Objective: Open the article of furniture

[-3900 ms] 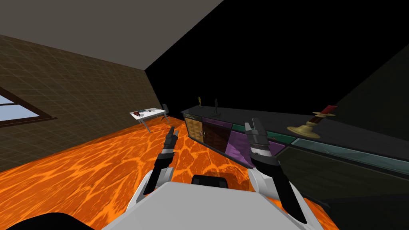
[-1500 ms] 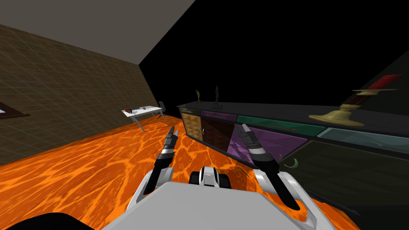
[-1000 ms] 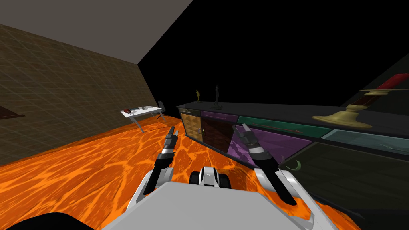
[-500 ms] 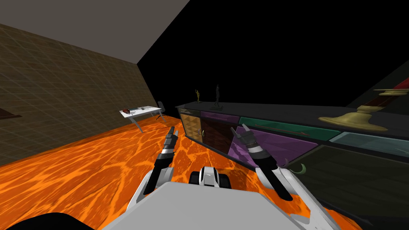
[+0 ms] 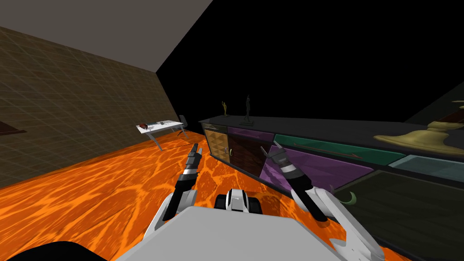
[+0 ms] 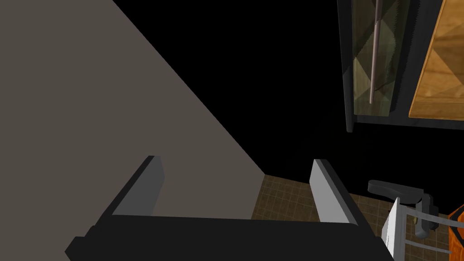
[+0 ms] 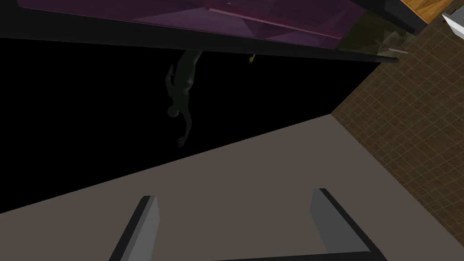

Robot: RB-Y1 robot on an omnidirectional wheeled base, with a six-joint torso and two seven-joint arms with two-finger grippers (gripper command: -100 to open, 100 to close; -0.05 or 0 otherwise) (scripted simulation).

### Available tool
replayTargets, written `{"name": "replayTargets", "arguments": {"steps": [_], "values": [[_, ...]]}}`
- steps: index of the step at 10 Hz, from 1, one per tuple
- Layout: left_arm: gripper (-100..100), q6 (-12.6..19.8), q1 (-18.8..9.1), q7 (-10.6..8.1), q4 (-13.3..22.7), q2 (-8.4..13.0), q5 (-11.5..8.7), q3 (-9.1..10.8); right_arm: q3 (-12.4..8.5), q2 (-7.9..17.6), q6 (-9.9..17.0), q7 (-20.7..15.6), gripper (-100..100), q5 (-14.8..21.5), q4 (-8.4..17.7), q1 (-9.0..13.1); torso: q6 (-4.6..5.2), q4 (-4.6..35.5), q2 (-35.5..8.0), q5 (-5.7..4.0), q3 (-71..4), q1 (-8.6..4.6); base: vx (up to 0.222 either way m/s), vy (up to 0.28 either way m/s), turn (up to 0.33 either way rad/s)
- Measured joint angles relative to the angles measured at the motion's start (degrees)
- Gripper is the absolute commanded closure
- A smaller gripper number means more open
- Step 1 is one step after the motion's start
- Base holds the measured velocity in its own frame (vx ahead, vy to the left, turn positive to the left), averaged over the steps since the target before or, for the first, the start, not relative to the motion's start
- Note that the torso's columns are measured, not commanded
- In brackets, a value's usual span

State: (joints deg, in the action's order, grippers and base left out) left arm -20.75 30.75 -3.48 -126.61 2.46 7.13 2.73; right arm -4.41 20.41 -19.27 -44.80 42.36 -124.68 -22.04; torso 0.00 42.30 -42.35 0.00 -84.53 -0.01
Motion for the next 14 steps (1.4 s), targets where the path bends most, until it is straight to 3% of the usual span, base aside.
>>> {"name": "replayTargets", "arguments": {"steps": [14], "values": [[0, 0.0, 0.0, 0.0, 0.0, 0.0, 0.0, 0.0, -0.6, 7.3, 0.4, -20.1, -100, 16.0, 9.7, 4.9, 0.0, 0.0, 0.0, 0.01, 0.0, 0.03, 0.054, -0.005, 0.03]]}}
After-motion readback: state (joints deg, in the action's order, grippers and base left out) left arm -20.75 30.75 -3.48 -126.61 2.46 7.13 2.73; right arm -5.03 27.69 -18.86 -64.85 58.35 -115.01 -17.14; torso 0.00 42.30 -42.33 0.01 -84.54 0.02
